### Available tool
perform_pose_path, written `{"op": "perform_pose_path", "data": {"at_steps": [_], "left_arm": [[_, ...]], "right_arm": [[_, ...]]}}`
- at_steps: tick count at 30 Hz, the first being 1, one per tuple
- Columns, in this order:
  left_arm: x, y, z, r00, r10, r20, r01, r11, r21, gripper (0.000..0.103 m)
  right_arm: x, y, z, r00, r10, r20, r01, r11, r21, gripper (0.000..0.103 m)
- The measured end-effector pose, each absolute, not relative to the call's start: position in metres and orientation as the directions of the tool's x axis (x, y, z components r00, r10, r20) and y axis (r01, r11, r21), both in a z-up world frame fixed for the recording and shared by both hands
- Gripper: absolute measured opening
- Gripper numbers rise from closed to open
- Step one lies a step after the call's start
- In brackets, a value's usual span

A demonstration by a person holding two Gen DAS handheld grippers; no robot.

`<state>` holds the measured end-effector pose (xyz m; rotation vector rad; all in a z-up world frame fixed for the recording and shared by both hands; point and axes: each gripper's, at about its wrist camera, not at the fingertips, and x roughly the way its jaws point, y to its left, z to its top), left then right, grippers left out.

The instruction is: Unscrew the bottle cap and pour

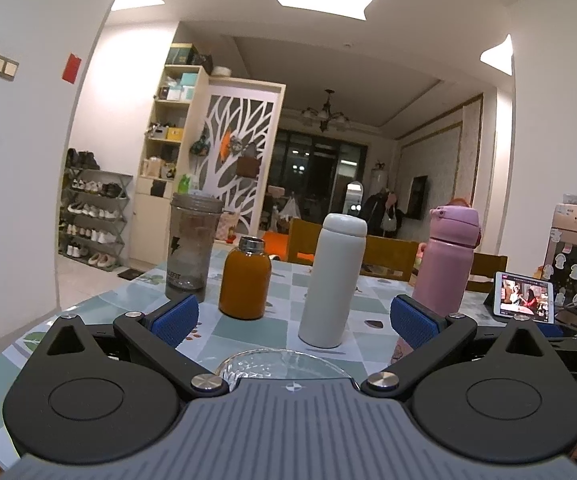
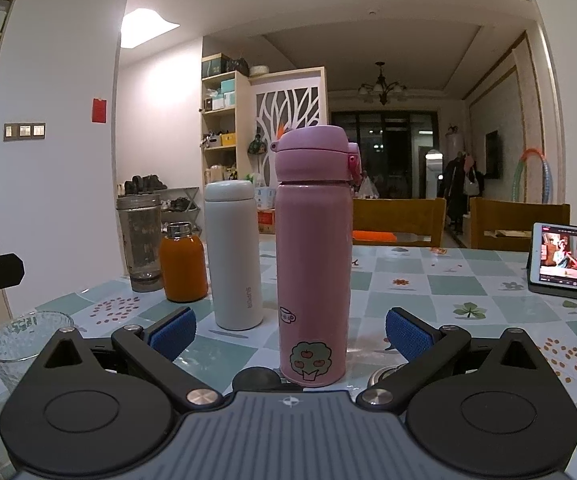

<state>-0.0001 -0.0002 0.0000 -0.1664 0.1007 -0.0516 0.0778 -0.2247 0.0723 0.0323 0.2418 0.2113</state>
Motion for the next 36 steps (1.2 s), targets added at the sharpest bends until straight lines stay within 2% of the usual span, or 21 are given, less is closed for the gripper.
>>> {"op": "perform_pose_path", "data": {"at_steps": [36], "left_arm": [[0.005,-0.002,-0.003,0.990,-0.055,-0.127,0.039,0.991,-0.127,0.103]], "right_arm": [[0.088,-0.226,0.067,0.942,0.206,-0.265,-0.197,0.979,0.061,0.103]]}}
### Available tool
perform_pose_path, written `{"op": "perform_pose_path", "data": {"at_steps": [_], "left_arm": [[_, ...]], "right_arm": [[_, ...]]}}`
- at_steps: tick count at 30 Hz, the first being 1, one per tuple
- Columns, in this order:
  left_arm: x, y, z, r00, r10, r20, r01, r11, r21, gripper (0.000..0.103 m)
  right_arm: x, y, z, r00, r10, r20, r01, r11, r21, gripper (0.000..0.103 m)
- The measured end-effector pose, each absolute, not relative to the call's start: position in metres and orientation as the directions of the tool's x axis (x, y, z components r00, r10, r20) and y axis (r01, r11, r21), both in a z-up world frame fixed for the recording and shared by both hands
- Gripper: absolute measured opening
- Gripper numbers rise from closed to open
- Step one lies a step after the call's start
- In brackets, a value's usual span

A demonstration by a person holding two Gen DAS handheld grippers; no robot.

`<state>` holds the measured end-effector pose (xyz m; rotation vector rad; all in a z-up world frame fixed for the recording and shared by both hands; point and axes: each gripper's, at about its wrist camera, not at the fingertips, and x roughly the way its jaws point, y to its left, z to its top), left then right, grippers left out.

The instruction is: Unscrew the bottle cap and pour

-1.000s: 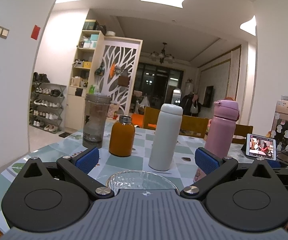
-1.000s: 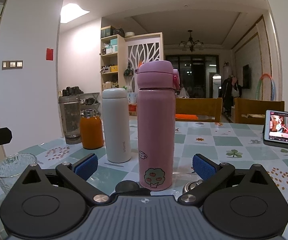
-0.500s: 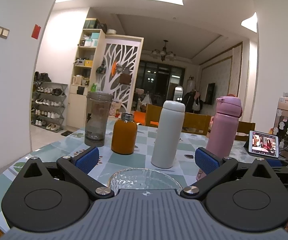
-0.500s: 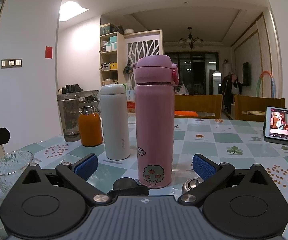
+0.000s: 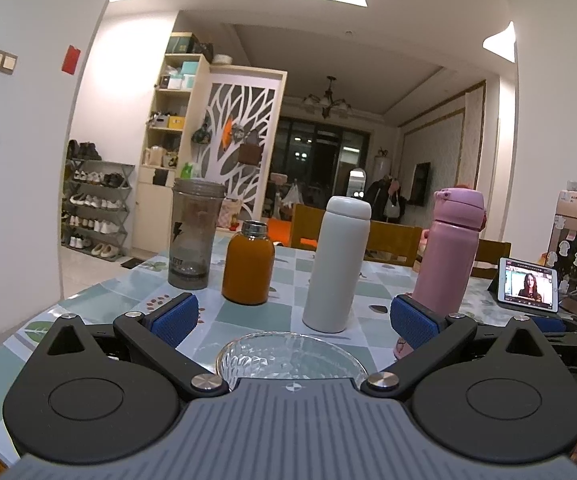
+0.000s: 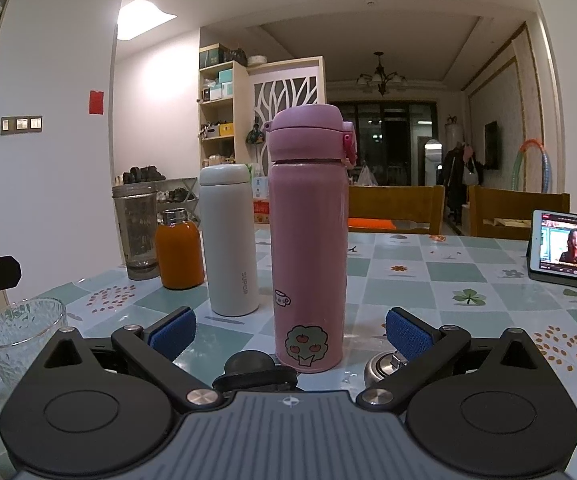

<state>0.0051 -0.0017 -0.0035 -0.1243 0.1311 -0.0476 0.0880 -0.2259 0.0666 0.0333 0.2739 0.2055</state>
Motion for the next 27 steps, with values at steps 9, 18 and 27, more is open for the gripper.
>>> {"op": "perform_pose_path", "data": {"at_steps": [9,18,27], "left_arm": [[0.006,0.000,-0.005,0.990,-0.058,-0.125,0.042,0.990,-0.133,0.103],[0.006,0.004,-0.005,0.991,-0.052,-0.123,0.037,0.992,-0.123,0.103],[0.005,0.014,-0.006,0.993,-0.024,-0.119,0.009,0.993,-0.122,0.103]], "right_arm": [[0.091,-0.230,0.065,0.943,0.202,-0.264,-0.194,0.979,0.058,0.103],[0.092,-0.227,0.065,0.941,0.202,-0.271,-0.197,0.979,0.048,0.103],[0.113,-0.225,0.069,0.935,0.204,-0.291,-0.207,0.978,0.022,0.103]]}}
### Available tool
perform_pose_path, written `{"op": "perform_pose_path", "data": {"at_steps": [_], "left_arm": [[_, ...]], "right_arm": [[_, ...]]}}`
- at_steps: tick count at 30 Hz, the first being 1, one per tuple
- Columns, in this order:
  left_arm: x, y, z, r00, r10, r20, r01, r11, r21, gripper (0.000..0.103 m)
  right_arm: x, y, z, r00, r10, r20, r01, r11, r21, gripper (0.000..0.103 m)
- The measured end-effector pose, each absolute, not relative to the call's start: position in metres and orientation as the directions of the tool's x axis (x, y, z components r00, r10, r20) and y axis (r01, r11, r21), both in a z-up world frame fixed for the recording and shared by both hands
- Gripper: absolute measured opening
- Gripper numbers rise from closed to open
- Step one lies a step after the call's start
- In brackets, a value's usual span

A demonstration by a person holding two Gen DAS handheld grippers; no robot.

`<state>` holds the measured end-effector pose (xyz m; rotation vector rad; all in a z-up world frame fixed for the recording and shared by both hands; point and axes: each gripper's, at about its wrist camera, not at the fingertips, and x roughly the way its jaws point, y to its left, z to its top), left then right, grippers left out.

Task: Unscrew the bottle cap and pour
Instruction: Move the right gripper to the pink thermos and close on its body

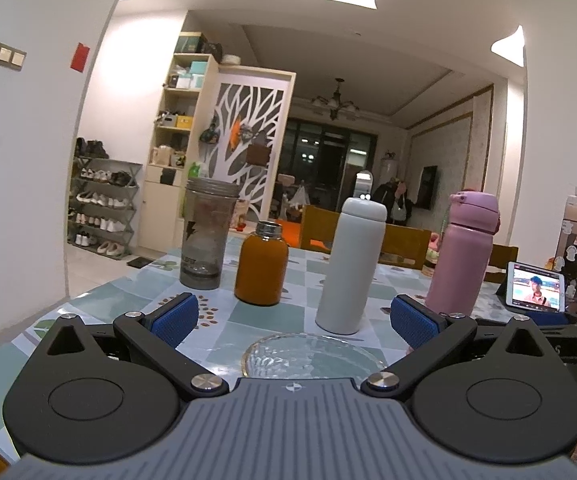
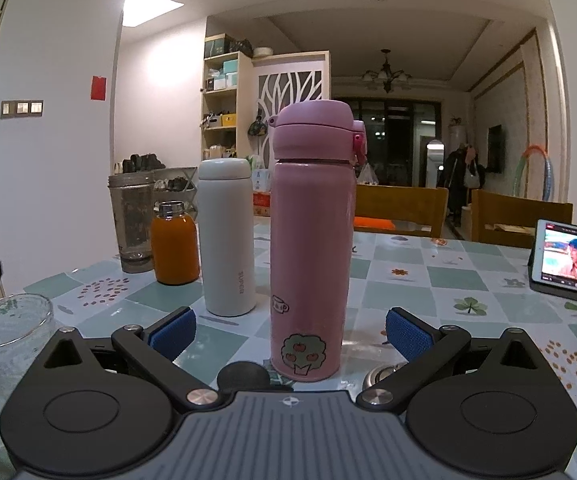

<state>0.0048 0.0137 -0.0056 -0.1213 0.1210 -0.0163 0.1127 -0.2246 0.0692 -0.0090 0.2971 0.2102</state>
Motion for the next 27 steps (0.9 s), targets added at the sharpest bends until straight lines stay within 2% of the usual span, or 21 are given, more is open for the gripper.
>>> {"op": "perform_pose_path", "data": {"at_steps": [18,27], "left_arm": [[0.000,0.035,-0.004,0.987,0.044,-0.152,-0.061,0.992,-0.111,0.103],[-0.002,0.039,-0.004,0.983,0.060,-0.172,-0.085,0.987,-0.140,0.103]], "right_arm": [[0.184,-0.225,0.092,0.920,0.238,-0.312,-0.245,0.969,0.016,0.102],[0.208,-0.232,0.092,0.918,0.247,-0.310,-0.238,0.969,0.068,0.085]]}}
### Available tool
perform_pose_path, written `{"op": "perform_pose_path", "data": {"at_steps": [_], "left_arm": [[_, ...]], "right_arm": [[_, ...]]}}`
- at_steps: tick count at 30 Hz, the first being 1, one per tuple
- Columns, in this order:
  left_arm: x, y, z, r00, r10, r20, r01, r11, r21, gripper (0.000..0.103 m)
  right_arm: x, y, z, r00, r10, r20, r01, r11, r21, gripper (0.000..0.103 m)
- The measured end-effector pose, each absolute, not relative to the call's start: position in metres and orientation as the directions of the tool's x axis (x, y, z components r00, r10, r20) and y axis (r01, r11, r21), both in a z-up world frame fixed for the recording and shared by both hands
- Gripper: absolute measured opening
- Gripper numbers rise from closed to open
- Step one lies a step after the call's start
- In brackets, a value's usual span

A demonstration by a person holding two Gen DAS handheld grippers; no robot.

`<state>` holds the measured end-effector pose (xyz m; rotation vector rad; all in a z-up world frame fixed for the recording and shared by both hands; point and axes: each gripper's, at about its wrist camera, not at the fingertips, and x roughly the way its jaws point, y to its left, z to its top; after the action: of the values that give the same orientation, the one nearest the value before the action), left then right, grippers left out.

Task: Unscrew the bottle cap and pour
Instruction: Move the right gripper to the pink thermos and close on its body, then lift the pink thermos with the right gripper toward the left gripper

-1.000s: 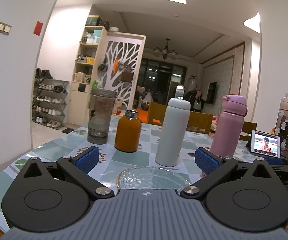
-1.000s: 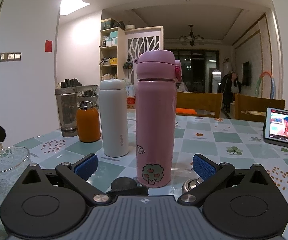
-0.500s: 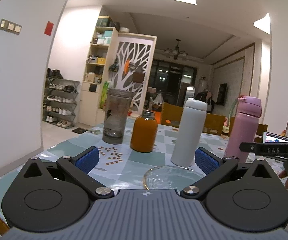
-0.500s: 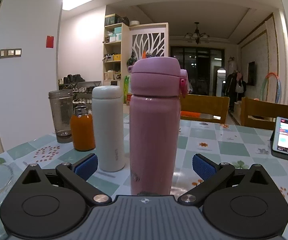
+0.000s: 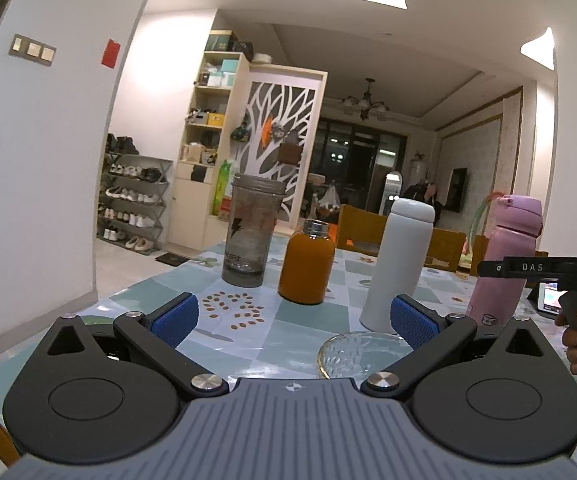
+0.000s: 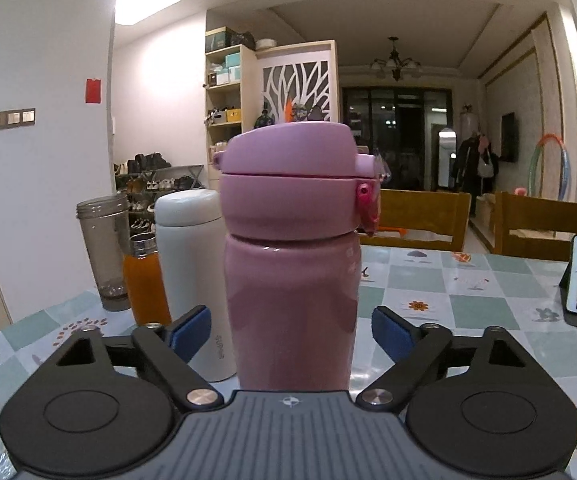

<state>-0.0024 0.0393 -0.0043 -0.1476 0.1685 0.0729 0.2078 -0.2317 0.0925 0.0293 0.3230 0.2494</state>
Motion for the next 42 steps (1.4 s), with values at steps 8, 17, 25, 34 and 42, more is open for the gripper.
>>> {"op": "perform_pose_path", "data": {"at_steps": [8,17,25,34,42], "left_arm": [[-0.005,0.040,-0.004,0.985,0.062,-0.163,-0.087,0.985,-0.151,0.103],[-0.010,0.042,-0.006,0.985,0.088,-0.151,-0.114,0.978,-0.175,0.103],[-0.014,0.047,-0.009,0.972,0.098,-0.212,-0.137,0.975,-0.176,0.103],[-0.021,0.047,-0.011,0.970,0.117,-0.211,-0.160,0.966,-0.202,0.103],[-0.025,0.039,-0.013,0.972,0.105,-0.208,-0.139,0.978,-0.157,0.103]], "right_arm": [[0.210,-0.238,0.091,0.912,0.267,-0.311,-0.253,0.964,0.086,0.071],[0.209,-0.241,0.091,0.912,0.277,-0.301,-0.264,0.961,0.085,0.068],[0.209,-0.240,0.093,0.913,0.281,-0.294,-0.270,0.960,0.079,0.067],[0.205,-0.237,0.099,0.901,0.321,-0.292,-0.307,0.947,0.091,0.067],[0.189,-0.231,0.113,0.885,0.379,-0.270,-0.370,0.925,0.087,0.067]]}}
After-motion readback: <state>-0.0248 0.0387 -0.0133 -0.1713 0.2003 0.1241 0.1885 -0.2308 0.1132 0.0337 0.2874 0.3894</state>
